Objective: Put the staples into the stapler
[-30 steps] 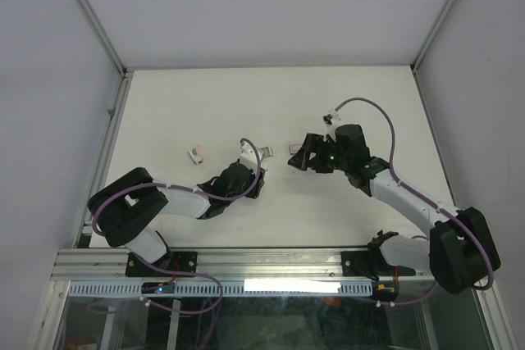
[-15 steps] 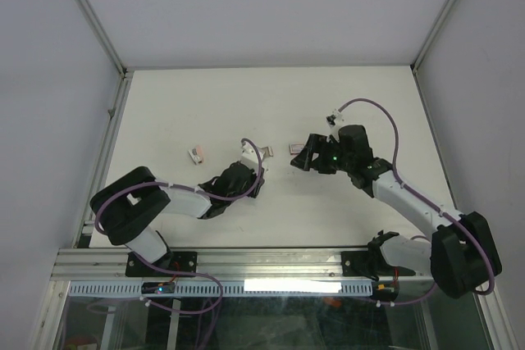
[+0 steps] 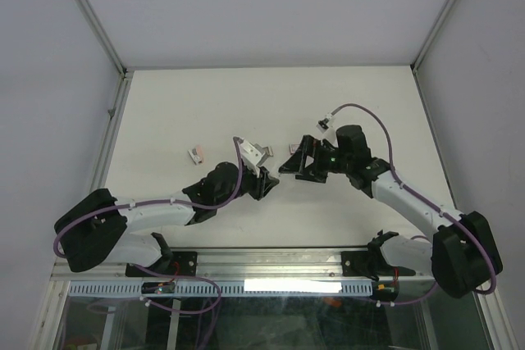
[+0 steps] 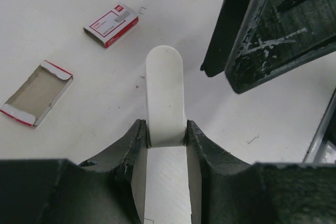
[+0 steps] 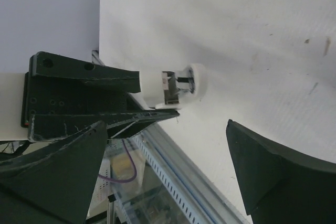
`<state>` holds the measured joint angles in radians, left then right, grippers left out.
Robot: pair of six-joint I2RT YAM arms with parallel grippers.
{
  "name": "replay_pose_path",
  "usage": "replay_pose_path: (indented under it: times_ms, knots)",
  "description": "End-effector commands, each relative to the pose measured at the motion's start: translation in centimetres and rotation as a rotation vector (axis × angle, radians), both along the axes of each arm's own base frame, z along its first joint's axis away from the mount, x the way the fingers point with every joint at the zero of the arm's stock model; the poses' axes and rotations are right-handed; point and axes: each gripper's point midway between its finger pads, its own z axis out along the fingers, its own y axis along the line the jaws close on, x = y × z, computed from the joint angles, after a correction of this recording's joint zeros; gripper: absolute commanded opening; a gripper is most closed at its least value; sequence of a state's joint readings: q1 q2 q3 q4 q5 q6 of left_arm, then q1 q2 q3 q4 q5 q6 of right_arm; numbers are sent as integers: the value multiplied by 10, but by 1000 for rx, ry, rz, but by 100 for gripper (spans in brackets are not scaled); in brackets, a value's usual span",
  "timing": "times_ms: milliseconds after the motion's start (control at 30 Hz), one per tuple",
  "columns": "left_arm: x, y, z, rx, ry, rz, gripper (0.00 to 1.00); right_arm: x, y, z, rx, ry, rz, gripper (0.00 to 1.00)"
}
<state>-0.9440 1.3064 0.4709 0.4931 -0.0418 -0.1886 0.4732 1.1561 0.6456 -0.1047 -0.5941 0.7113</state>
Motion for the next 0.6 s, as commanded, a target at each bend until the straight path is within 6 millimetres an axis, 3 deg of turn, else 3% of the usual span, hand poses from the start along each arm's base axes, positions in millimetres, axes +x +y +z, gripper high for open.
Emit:
replay_pose_path:
  times_ms: [0, 267, 400, 500, 567]
  knots:
    - [-11, -21, 38, -66, -70, -88, 0, -2, 20, 42, 126, -13, 34, 100]
    - [-21, -28, 54, -104, -86, -114, 0, 0, 20, 29, 95, 20, 8, 99]
    - [-26, -29, 61, -119, -95, -126, 0, 1, 24, 31, 122, 22, 16, 95]
    - [-29, -31, 64, -124, -101, -135, 0, -1, 29, 36, 148, 21, 34, 86]
    - [-29, -31, 65, -125, -104, -136, 0, -2, 30, 39, 158, 13, 43, 68]
